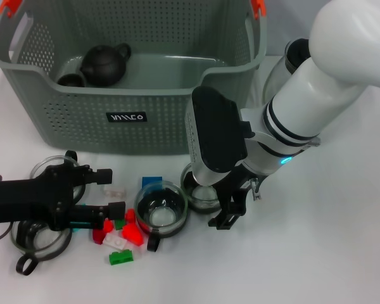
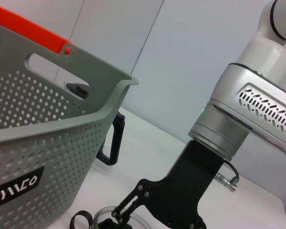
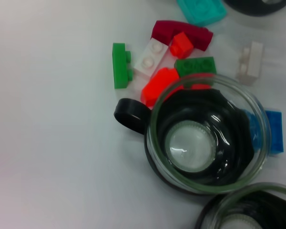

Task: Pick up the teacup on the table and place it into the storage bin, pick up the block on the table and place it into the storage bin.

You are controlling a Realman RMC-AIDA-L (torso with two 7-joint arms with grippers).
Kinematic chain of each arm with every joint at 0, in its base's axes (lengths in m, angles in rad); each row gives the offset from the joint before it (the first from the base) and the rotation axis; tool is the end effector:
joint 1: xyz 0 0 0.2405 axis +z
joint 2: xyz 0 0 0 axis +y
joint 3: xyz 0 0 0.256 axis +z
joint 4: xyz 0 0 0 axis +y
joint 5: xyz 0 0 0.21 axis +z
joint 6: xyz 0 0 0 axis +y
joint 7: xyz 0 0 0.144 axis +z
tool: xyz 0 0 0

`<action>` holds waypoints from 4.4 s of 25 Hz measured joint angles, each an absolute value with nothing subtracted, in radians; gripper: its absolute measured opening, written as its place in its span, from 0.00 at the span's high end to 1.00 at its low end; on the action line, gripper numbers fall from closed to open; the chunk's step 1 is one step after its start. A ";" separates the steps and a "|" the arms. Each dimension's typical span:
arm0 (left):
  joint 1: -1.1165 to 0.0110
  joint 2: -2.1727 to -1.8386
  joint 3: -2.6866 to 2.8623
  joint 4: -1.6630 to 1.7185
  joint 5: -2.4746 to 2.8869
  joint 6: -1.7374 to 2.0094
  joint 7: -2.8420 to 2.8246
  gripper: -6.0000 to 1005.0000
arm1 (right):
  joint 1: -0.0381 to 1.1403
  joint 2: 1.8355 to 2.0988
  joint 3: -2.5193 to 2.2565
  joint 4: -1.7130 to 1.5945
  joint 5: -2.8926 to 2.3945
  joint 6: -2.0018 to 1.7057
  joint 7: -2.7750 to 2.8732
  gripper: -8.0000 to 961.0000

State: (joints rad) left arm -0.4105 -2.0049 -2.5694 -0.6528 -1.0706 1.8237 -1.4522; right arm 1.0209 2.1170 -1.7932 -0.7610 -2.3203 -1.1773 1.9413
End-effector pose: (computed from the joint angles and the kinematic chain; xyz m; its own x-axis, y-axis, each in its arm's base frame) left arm -0.3008 0.2741 0.0376 0.6997 0.4826 0.5268 0.5553 -0.8313 0.0240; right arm 0.1160 0.3670 -0.1279 0.8792 0.1790 0.4416 0.1913 -0.9814 0.0169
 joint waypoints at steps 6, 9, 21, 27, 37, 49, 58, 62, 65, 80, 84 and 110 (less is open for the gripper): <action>-0.410 -2.005 -2.569 -0.653 -1.071 1.822 -1.451 0.06 | 1.017 2.116 -1.796 -0.763 -2.316 -1.168 1.942 0.15; -0.409 -2.005 -2.569 -0.653 -1.071 1.818 -1.451 0.06 | 1.014 2.114 -1.797 -0.762 -2.316 -1.166 1.943 0.35; -0.410 -2.005 -2.569 -0.654 -1.071 1.815 -1.451 0.06 | 1.018 2.111 -1.789 -0.766 -2.314 -1.184 1.976 0.72; -0.409 -2.003 -2.569 -0.654 -1.075 1.819 -1.451 0.06 | 1.010 2.105 -1.772 -0.815 -2.313 -1.225 2.005 0.87; -0.408 -2.001 -2.569 -0.654 -1.078 1.820 -1.451 0.06 | 0.986 2.101 -1.659 -0.964 -2.314 -1.387 2.027 0.93; -0.410 -1.998 -2.571 -0.653 -1.080 1.825 -1.451 0.06 | 1.015 2.098 -1.345 -1.321 -2.278 -1.610 2.125 0.93; -0.420 -1.996 -2.571 -0.653 -1.081 1.819 -1.451 0.06 | 1.072 2.088 -1.182 -1.189 -2.301 -1.344 2.122 0.93; -0.427 -1.996 -2.571 -0.653 -1.082 1.812 -1.450 0.06 | 1.093 2.081 -1.168 -1.006 -2.319 -1.129 2.110 0.93; -0.431 -1.996 -2.571 -0.653 -1.082 1.812 -1.448 0.06 | 1.117 2.076 -1.167 -0.880 -2.321 -1.001 2.083 0.93; -0.436 -1.995 -2.571 -0.639 -1.075 1.810 -1.417 0.06 | 1.201 2.095 -1.184 -0.538 -2.320 -0.704 2.005 0.93; -0.436 -1.994 -2.571 -0.627 -1.074 1.800 -1.405 0.06 | 1.201 2.097 -1.187 -0.494 -2.315 -0.666 1.990 0.93; -0.439 -1.994 -2.571 -0.606 -1.074 1.787 -1.400 0.06 | 1.203 2.100 -1.204 -0.442 -2.312 -0.647 1.957 0.93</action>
State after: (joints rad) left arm -0.4387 -1.9942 -2.5709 -0.6057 -1.0738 1.7870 -1.4005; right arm 1.2027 2.1001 -1.2035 -0.4420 -2.3117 -0.6467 1.9575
